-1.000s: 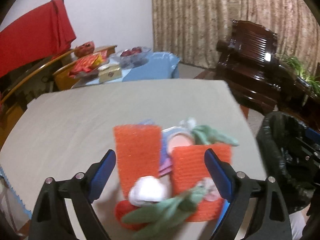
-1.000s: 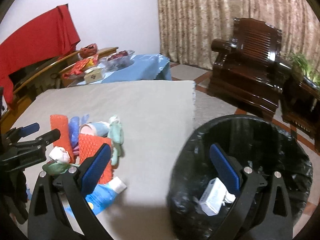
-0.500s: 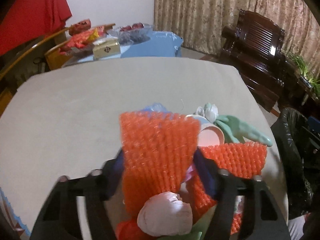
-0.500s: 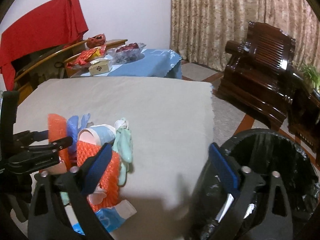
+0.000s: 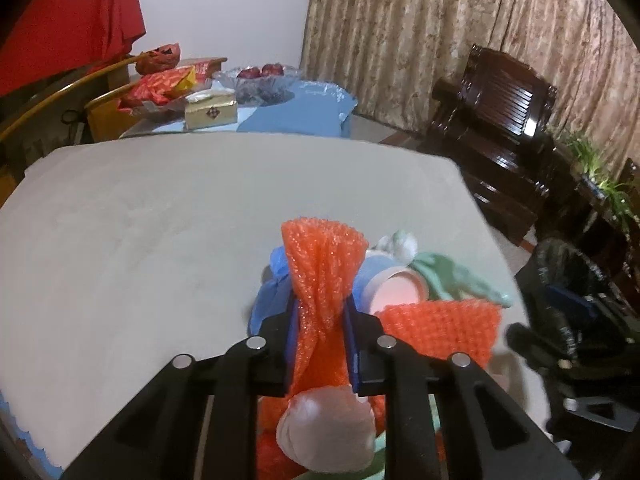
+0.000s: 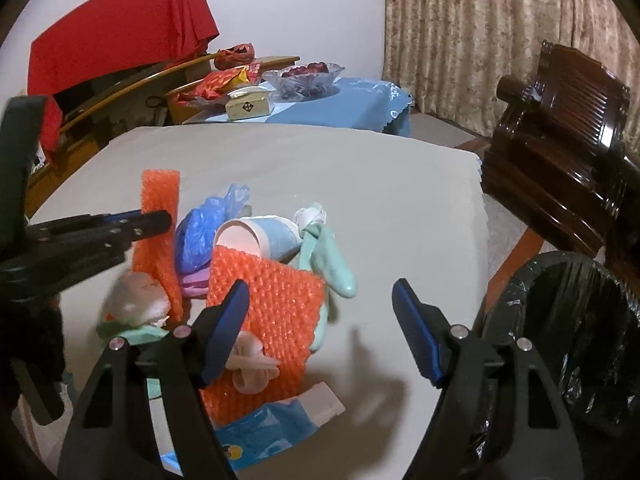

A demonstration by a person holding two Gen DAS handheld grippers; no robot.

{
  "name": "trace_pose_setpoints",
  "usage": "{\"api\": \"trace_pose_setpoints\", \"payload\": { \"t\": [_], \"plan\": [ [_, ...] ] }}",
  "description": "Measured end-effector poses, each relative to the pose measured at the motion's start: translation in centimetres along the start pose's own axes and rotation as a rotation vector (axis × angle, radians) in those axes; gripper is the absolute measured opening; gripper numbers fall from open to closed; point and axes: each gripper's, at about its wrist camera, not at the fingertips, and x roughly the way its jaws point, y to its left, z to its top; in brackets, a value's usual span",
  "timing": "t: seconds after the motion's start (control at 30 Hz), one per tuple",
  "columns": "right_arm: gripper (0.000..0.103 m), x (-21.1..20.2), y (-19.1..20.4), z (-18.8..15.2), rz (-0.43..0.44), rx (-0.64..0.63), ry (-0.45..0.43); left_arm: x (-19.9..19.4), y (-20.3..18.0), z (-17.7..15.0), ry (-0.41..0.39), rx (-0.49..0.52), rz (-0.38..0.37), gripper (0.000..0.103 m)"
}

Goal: Collect trash
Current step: 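Grasp an orange foam net with the left gripper while the right grasps a green glove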

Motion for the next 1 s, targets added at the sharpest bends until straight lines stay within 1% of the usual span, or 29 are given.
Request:
{"api": "trace_pose_setpoints", "payload": {
  "t": [0.17,0.23,0.37,0.43,0.5,0.57,0.6,0.67,0.7,0.73,0.77,0.83,1.0],
  "plan": [
    [0.072,-0.2,-1.0,0.8,-0.018,0.012,-0.022,-1.6,-0.5,1.6,-0.05,-0.014,-0.044,0.02],
    [0.072,0.4,-1.5,1.3,-0.032,0.016,-0.02,-1.3,-0.8,2.2,-0.059,-0.008,-0.04,0.02],
    [0.07,2.4,-2.3,2.3,-0.018,0.035,0.003,0.5,-1.1,2.7,-0.045,-0.017,-0.045,0.02],
    [0.066,3.6,-2.4,2.7,-0.013,0.028,0.016,1.3,-1.3,2.7,-0.034,-0.013,-0.046,0.02],
    [0.065,4.9,-2.4,2.9,-0.007,0.025,0.04,1.7,-1.5,2.7,-0.026,-0.013,-0.053,0.02],
    [0.059,6.7,-2.3,2.8,0.021,0.025,0.092,1.9,-1.6,2.5,-0.023,-0.01,-0.056,0.02],
    [0.053,7.2,-2.3,2.7,0.028,0.025,0.104,2.0,-1.7,2.6,-0.019,-0.008,-0.055,0.02],
    [0.039,8.5,-2.1,2.5,0.036,0.017,0.146,2.1,-1.7,2.6,-0.018,-0.007,-0.056,0.02],
    [0.025,9.0,-2.1,2.5,0.063,0.024,0.165,2.1,-1.8,2.6,-0.018,-0.004,-0.056,0.02],
    [0.017,9.3,-2.2,2.6,0.099,0.043,0.178,2.1,-1.9,2.6,-0.018,0.0,-0.057,0.02],
    [0.016,9.3,-2.2,2.6,0.11,0.052,0.182,2.1,-1.9,2.6,-0.017,0.001,-0.058,0.02],
    [0.009,8.7,-2.0,2.9,0.116,0.039,0.171,1.9,-2.0,2.8,-0.019,-0.001,-0.06,0.02],
    [0.008,5.0,-2.6,4.6,0.11,0.039,0.051,0.6,-2.6,3.7,-0.056,0.011,-0.075,0.02]
  ]
}}
